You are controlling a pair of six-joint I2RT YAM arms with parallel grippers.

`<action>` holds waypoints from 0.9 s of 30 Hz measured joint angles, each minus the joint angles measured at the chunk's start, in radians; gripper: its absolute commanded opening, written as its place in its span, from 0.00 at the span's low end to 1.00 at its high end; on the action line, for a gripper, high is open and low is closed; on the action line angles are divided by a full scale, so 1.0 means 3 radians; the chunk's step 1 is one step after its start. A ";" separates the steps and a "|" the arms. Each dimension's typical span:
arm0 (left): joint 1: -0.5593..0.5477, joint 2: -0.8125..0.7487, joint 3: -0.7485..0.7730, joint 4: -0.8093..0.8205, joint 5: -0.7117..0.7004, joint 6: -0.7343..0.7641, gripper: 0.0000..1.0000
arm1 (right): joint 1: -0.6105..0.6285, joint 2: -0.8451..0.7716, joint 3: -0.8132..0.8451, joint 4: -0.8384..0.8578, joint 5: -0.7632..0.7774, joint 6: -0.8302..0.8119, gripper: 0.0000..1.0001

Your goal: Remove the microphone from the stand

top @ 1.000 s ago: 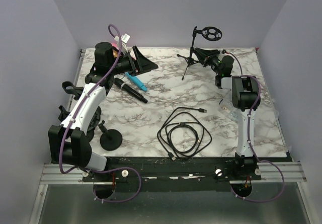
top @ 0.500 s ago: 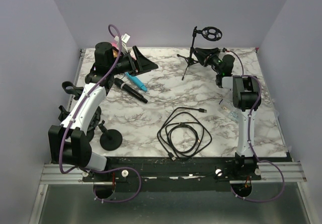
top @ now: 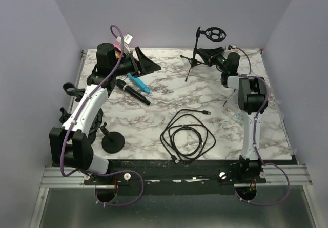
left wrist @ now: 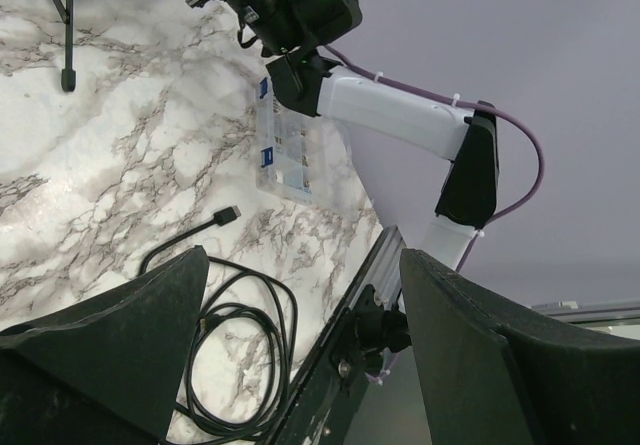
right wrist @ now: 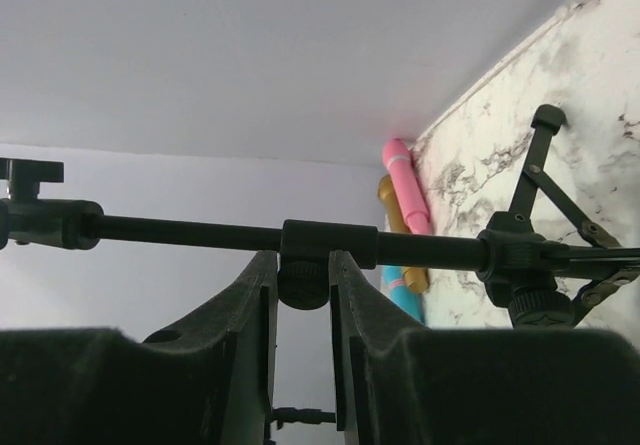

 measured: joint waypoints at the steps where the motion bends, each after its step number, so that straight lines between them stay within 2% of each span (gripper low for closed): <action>1: 0.0000 0.0000 0.0000 0.0000 0.0000 0.0000 0.79 | 0.0000 -0.0031 -0.0001 -0.0062 0.0001 -0.0086 0.01; 11: 0.0000 0.0001 0.0000 0.0022 0.0000 -0.0011 0.79 | 0.0057 -0.0451 -0.0184 -0.0642 0.0158 -0.1287 0.01; 20: 0.0000 0.0020 0.0000 0.0029 0.0005 -0.0015 0.79 | 0.0212 -0.0874 -0.0432 -0.1066 0.0598 -0.2431 0.02; 22: 0.0000 0.0025 0.0000 0.0037 0.0006 -0.0020 0.79 | 0.0243 -0.0951 -0.0506 -0.1088 0.0710 -0.2633 0.06; 27: 0.0000 0.0036 0.0000 0.0048 0.0009 -0.0028 0.79 | 0.0308 -0.1104 -0.0670 -0.1064 0.0921 -0.2931 0.36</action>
